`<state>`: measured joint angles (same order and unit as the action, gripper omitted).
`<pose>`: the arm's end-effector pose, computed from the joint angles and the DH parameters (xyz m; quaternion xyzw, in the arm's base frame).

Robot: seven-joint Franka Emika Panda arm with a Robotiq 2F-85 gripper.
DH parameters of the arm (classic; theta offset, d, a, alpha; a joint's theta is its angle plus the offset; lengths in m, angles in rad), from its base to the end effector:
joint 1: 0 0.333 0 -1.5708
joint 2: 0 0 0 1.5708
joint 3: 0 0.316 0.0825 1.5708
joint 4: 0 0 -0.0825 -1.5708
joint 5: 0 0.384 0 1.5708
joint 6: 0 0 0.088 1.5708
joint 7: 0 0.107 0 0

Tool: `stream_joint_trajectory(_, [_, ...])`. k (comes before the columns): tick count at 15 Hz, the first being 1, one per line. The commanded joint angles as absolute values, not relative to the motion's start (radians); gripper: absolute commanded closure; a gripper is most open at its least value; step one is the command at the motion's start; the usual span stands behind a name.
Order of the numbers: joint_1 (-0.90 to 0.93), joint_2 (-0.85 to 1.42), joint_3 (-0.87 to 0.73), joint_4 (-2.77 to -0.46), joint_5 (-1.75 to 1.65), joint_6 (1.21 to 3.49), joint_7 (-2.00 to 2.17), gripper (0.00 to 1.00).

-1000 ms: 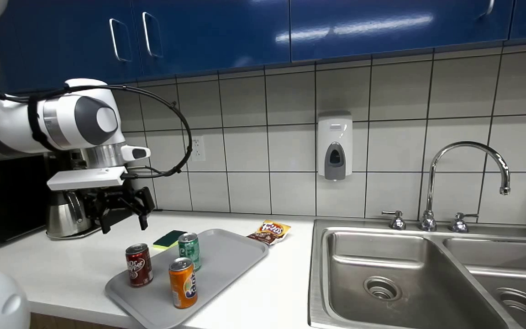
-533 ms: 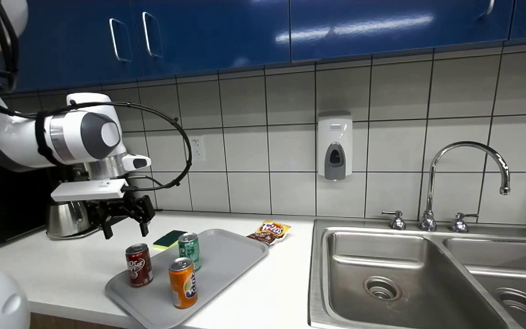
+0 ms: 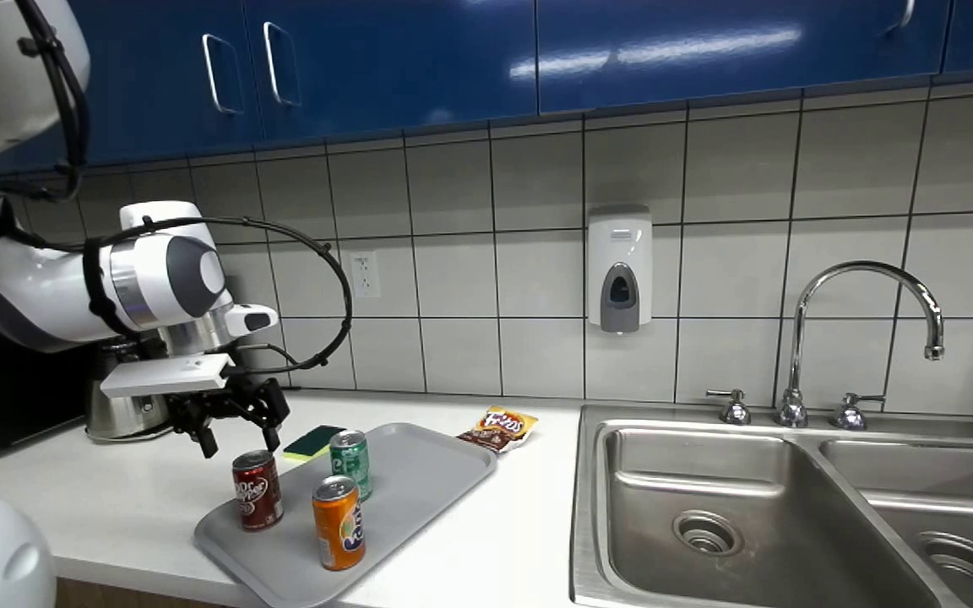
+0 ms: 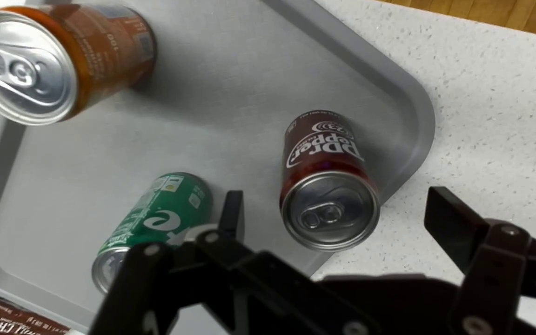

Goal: Pick up the green sprite can and put it on the counter to the left of the gray tray, pick up the brown dr pepper can and put it on the counter to the right of the gray tray, pick up the orange fanta can and put it on the counter to the right of the gray tray

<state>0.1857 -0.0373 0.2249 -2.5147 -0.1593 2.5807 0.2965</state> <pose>0.4306 0.1901 0.3024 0.9900 0.1219 0.0648 0.0292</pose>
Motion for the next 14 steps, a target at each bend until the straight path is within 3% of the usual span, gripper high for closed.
stream_joint_trajectory(1, [0.186,0.035,0.222,-2.459,-0.245,2.578,0.39,0.0])
stream_joint_trajectory(14, [0.245,0.201,0.154,-2.332,-0.285,2.555,0.42,0.0])
